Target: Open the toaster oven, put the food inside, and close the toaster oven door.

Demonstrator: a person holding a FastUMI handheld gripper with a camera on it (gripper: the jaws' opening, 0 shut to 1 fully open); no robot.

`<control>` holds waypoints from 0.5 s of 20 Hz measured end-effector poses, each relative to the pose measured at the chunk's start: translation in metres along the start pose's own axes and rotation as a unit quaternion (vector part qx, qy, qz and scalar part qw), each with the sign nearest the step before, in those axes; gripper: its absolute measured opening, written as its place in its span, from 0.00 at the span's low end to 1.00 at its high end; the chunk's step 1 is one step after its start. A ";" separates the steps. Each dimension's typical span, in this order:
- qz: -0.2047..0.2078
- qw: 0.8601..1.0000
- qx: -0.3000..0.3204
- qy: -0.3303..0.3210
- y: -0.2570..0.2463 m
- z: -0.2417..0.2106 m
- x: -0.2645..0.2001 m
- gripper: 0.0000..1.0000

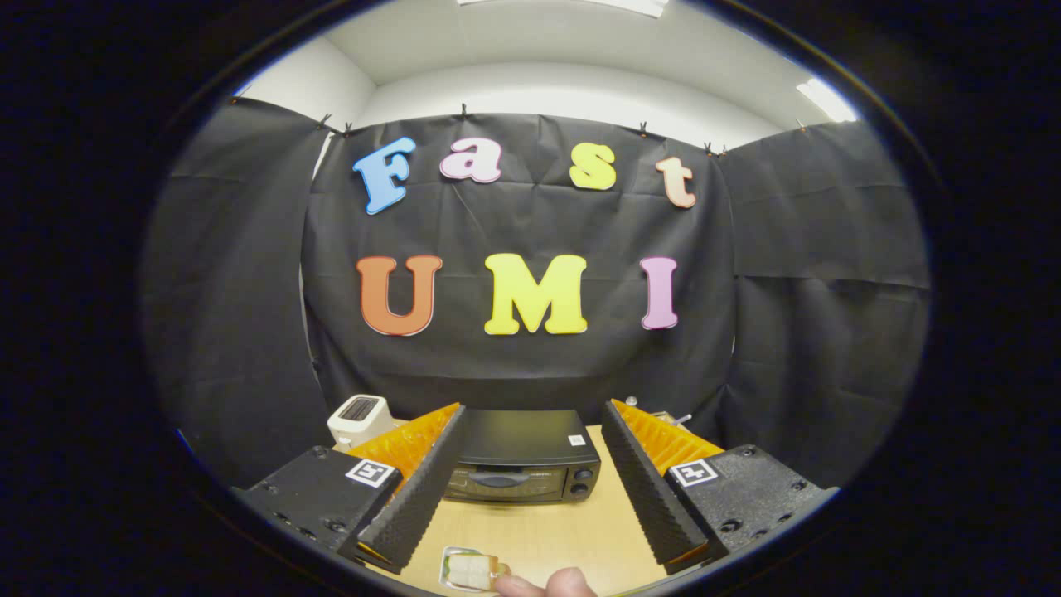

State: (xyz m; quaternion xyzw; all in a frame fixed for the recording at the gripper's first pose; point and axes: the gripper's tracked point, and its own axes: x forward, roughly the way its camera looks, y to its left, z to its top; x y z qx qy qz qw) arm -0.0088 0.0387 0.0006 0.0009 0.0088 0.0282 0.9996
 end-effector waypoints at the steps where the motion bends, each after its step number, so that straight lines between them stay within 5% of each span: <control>1: 0.001 1.000 0.005 0.003 0.002 -0.005 0.006 1.00; 10: 0.024 0.998 0.024 0.057 0.036 -0.079 0.082 1.00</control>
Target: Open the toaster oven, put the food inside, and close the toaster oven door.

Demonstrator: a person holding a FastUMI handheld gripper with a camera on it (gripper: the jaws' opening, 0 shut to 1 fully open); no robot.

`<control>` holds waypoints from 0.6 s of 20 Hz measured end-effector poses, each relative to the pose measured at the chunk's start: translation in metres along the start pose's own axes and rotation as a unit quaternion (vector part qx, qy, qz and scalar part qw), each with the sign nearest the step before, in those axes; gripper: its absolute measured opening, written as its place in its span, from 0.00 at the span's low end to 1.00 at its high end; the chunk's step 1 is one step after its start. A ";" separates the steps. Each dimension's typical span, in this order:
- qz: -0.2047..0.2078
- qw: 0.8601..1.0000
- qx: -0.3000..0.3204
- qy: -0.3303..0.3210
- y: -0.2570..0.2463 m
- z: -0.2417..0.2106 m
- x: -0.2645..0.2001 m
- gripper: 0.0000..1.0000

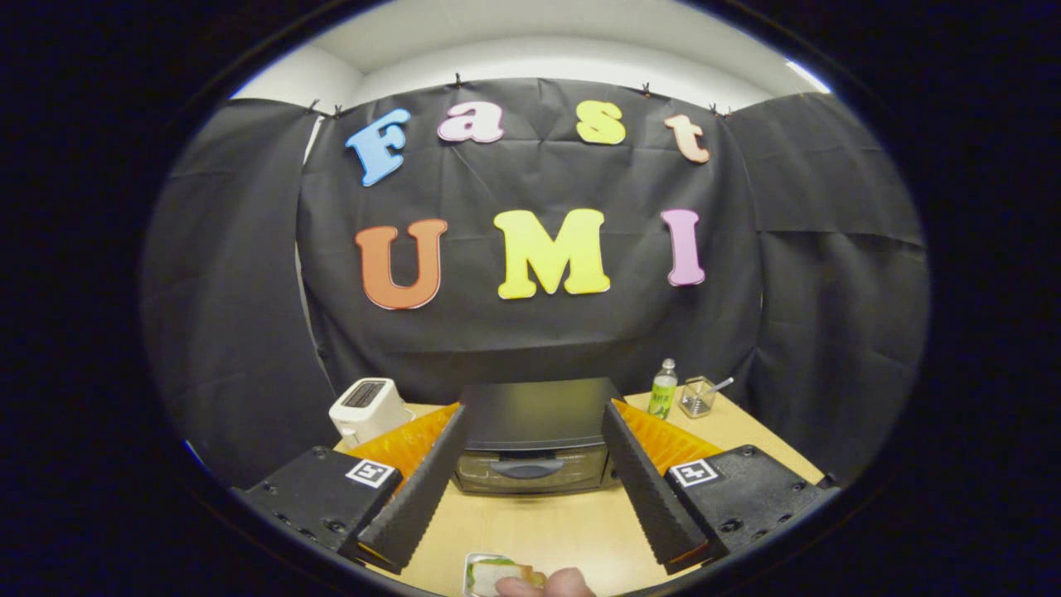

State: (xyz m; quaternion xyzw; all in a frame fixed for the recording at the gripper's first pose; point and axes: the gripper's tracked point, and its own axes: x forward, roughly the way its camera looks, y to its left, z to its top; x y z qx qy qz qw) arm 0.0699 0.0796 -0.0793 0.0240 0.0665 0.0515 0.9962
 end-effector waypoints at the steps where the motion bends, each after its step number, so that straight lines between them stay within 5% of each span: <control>1: 0.002 1.000 0.000 0.008 0.001 -0.009 0.011 1.00; 12: 0.015 0.996 -0.013 0.083 0.002 -0.085 0.127 1.00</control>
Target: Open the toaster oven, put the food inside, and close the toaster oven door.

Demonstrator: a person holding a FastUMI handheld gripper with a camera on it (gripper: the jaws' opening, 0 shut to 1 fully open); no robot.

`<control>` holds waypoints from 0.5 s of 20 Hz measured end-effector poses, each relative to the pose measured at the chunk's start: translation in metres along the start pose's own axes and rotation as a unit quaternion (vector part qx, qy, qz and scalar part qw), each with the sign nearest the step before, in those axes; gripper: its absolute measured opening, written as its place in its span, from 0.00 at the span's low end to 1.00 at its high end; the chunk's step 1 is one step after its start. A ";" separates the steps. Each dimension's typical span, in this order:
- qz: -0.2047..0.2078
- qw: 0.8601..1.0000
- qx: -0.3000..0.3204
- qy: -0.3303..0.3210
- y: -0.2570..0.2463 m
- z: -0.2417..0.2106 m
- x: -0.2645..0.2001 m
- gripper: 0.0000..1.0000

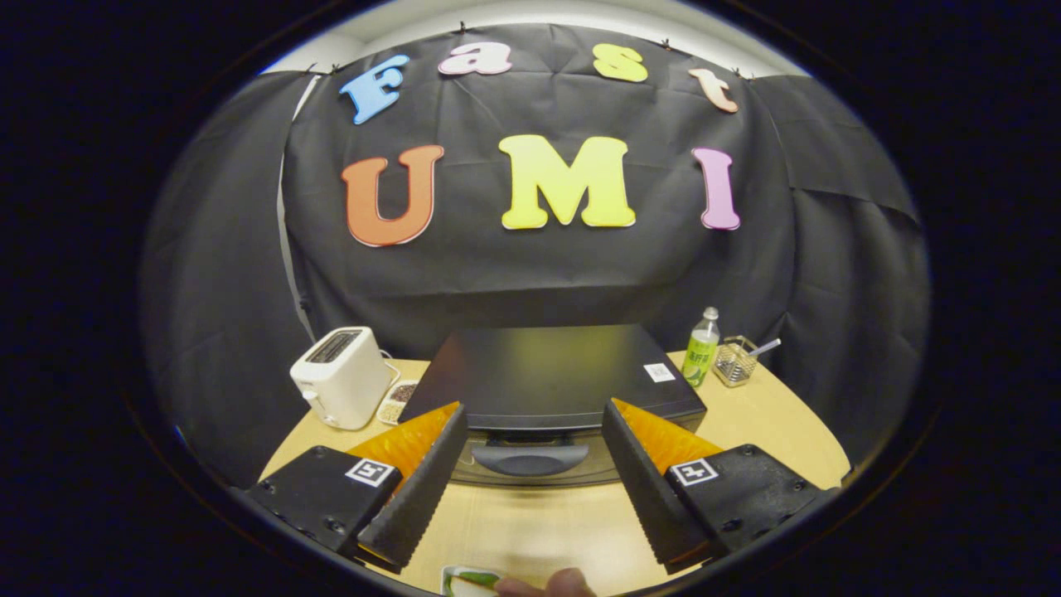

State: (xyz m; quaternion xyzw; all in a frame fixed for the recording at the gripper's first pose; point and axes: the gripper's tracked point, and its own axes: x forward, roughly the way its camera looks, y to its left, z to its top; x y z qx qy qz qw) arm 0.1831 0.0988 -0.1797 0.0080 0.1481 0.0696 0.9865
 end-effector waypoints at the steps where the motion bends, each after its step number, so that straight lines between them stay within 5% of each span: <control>1: 0.001 1.000 -0.001 0.009 0.001 -0.005 0.011 1.00; 10: -0.009 0.999 -0.011 0.049 -0.007 -0.038 0.061 1.00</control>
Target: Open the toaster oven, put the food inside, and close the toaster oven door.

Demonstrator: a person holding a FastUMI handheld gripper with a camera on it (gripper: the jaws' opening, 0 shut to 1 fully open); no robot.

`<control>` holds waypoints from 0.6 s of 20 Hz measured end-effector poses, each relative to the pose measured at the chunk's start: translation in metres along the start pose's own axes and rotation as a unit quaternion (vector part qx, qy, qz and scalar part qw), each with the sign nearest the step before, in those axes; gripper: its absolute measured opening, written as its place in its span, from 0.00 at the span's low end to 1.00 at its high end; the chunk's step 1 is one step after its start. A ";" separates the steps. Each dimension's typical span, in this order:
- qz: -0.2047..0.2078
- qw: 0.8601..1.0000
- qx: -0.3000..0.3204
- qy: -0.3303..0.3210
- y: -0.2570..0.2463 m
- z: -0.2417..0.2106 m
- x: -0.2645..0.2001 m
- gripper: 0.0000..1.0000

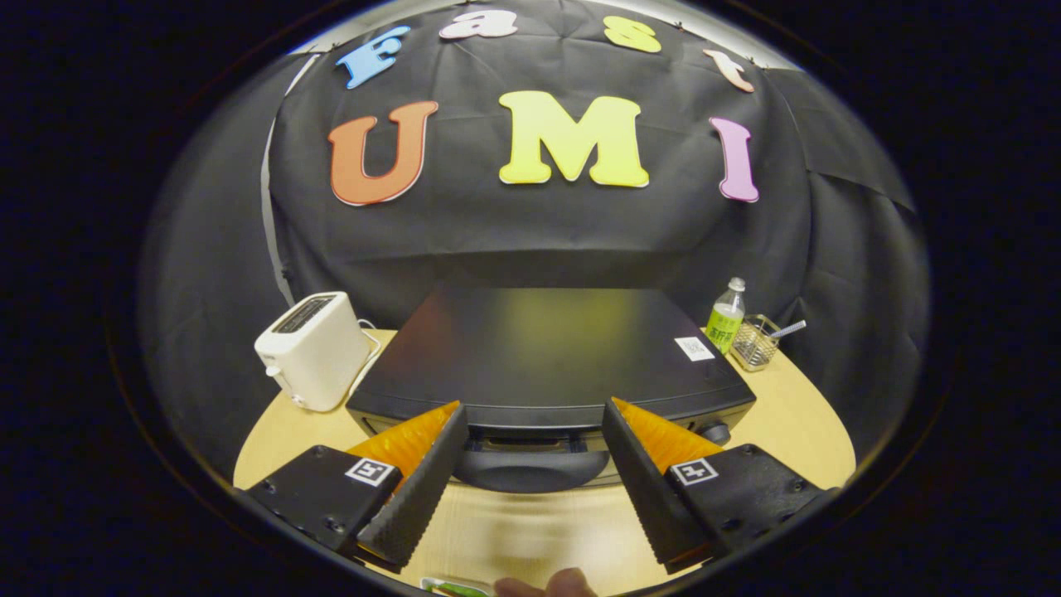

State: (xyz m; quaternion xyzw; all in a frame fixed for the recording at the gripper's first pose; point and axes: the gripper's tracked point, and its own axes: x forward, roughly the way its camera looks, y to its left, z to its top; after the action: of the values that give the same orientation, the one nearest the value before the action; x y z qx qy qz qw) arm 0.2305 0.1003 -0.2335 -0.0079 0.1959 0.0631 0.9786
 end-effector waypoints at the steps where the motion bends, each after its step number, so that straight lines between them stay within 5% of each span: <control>1: 0.001 1.000 0.001 0.004 -0.001 -0.003 0.002 1.00; 12: -0.012 1.000 -0.003 0.019 -0.005 -0.019 0.005 1.00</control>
State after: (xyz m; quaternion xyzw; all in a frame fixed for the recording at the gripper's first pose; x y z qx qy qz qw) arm 0.2287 0.0948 -0.2533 -0.0141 0.2145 0.0517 0.9752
